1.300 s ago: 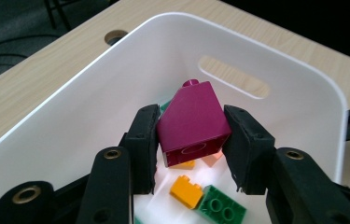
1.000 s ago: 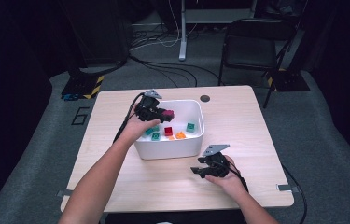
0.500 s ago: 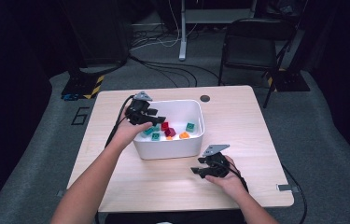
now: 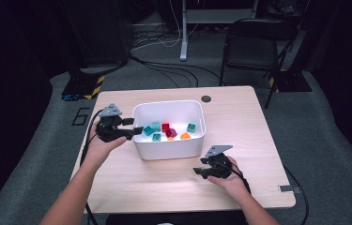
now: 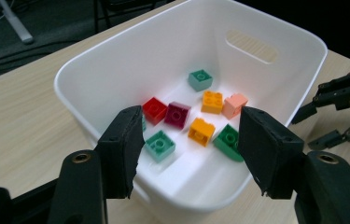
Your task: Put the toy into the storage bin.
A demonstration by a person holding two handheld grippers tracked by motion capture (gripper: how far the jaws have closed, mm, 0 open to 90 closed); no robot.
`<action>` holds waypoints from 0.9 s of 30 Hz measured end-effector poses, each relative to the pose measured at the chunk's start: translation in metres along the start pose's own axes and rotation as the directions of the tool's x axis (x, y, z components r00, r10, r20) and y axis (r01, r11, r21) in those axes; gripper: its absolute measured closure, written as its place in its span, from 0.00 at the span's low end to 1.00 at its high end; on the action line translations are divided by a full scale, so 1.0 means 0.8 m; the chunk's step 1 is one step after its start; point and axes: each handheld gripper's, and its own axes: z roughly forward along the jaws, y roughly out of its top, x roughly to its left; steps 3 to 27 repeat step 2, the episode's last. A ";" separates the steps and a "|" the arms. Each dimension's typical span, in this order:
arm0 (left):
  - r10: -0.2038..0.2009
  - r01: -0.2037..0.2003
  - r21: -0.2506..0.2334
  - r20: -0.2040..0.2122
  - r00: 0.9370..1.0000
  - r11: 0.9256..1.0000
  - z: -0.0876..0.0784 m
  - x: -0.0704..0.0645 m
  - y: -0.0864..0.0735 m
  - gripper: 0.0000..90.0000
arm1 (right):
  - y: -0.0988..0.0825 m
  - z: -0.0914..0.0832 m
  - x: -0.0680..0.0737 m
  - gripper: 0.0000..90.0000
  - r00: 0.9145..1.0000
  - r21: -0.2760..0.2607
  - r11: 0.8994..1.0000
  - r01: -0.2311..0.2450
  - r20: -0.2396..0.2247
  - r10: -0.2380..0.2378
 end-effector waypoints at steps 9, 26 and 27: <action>-0.004 0.004 -0.006 -0.019 1.000 1.000 -0.011 0.002 -0.011 0.45 | -0.001 -0.001 -0.002 0.49 1.000 0.000 1.000 -0.009 0.009 0.009; -0.004 0.004 -0.006 -0.019 1.000 1.000 -0.011 0.002 -0.011 0.45 | -0.001 -0.001 -0.002 0.49 1.000 0.000 1.000 -0.009 0.009 0.009; -0.004 0.004 -0.006 -0.019 1.000 1.000 -0.011 0.002 -0.011 0.45 | -0.001 -0.001 -0.002 0.49 1.000 0.000 1.000 -0.009 0.009 0.009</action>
